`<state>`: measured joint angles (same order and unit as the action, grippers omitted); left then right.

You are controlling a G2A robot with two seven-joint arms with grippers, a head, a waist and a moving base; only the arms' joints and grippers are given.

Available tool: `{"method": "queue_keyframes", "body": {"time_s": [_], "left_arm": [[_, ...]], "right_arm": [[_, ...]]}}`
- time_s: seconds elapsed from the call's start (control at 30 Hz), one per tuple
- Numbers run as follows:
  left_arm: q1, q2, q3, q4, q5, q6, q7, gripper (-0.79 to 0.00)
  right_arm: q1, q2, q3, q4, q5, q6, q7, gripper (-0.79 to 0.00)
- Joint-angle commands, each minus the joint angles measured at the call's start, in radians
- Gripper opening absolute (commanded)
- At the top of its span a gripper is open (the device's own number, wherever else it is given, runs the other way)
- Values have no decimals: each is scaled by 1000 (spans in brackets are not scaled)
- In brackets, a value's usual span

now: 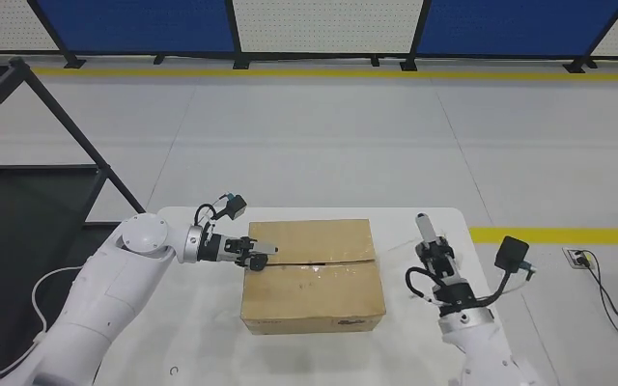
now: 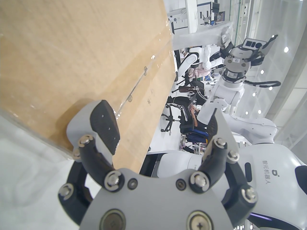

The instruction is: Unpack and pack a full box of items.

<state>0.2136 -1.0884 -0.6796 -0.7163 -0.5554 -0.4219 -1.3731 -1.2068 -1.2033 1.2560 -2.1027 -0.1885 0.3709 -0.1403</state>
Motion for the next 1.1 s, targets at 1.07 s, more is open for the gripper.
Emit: {"method": "queue_keyframes", "body": {"time_s": [1.07], "left_arm": [[0, 0, 0, 0, 0, 0, 0, 0]], "right_arm": [[487, -165, -448, 195, -295, 558, 193, 0]]}}
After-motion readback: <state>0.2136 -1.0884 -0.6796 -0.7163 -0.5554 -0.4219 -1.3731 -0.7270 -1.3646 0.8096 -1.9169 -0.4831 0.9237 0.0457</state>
